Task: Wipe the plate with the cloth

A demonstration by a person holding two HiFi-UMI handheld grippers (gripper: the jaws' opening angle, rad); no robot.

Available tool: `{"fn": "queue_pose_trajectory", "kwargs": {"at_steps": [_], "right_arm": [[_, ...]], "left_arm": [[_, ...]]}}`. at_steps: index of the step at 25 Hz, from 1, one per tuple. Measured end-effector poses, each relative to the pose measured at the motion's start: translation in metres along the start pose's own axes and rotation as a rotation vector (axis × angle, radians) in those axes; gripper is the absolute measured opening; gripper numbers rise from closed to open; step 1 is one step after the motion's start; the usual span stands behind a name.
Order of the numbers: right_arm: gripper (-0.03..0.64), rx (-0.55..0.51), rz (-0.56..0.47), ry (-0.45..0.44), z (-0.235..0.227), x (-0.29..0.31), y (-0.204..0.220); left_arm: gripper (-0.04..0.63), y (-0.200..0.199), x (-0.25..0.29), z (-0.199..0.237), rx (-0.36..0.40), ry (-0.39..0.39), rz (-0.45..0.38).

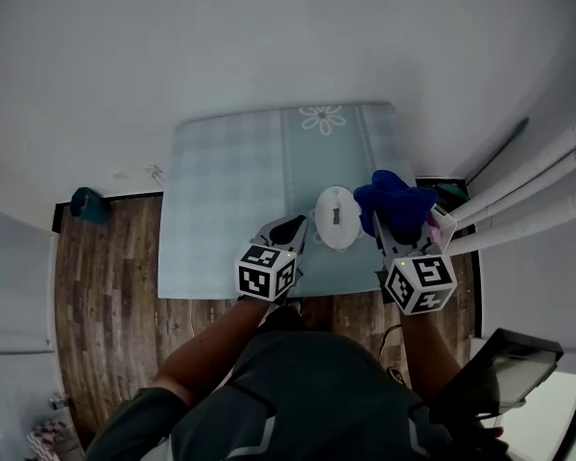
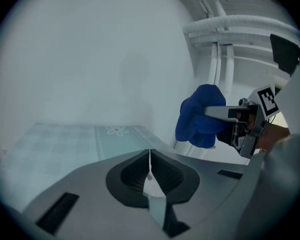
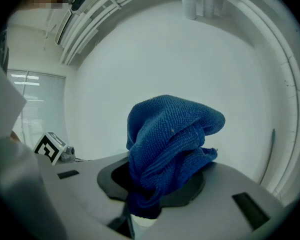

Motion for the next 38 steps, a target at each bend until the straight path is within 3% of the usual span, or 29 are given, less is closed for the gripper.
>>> {"fn": "queue_pose_trajectory", "kwargs": {"at_steps": [4, 7, 13, 16, 25, 27, 30, 32, 35, 38], "right_arm": [[0.100, -0.003, 0.062, -0.005, -0.008, 0.032, 0.024], [0.100, 0.000, 0.106, -0.015, -0.013, 0.056, 0.045], [0.100, 0.078, 0.162, -0.010, -0.020, 0.089, 0.081], [0.100, 0.058, 0.210, -0.034, -0.017, 0.105, 0.100], [0.100, -0.015, 0.349, -0.122, -0.004, 0.141, 0.154], [0.100, -0.027, 0.381, -0.135, -0.001, 0.145, 0.164], [0.100, -0.046, 0.429, -0.150, 0.001, 0.147, 0.178], [0.100, -0.053, 0.462, -0.149, 0.000, 0.148, 0.188], [0.100, -0.060, 0.503, -0.135, -0.005, 0.146, 0.201], [0.100, -0.063, 0.514, -0.130, -0.007, 0.144, 0.204]], "left_arm": [[0.011, 0.018, 0.026, 0.008, -0.057, 0.034, 0.079], [0.012, 0.034, 0.045, 0.017, -0.040, 0.025, 0.134], [0.015, 0.071, 0.073, 0.033, -0.094, 0.051, 0.235], [0.098, 0.081, 0.082, 0.040, -0.094, 0.058, 0.272], [0.106, 0.110, 0.103, 0.048, -0.029, 0.063, 0.380], [0.106, 0.119, 0.103, 0.049, -0.047, 0.056, 0.410], [0.106, 0.123, 0.104, 0.048, -0.100, 0.051, 0.418], [0.104, 0.123, 0.104, 0.047, -0.076, 0.059, 0.424], [0.094, 0.125, 0.102, 0.044, 0.028, 0.053, 0.440], [0.075, 0.126, 0.103, 0.044, -0.024, 0.038, 0.443]]}}
Point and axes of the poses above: the fingertips, and each gripper's own axes: x forward along the fingers, z to its left, y out of its underside, the point moved 3 cm from there along -x, backward along the fingers, and after that the axes turned 11 degrees about -z, right-handed, at the moved point
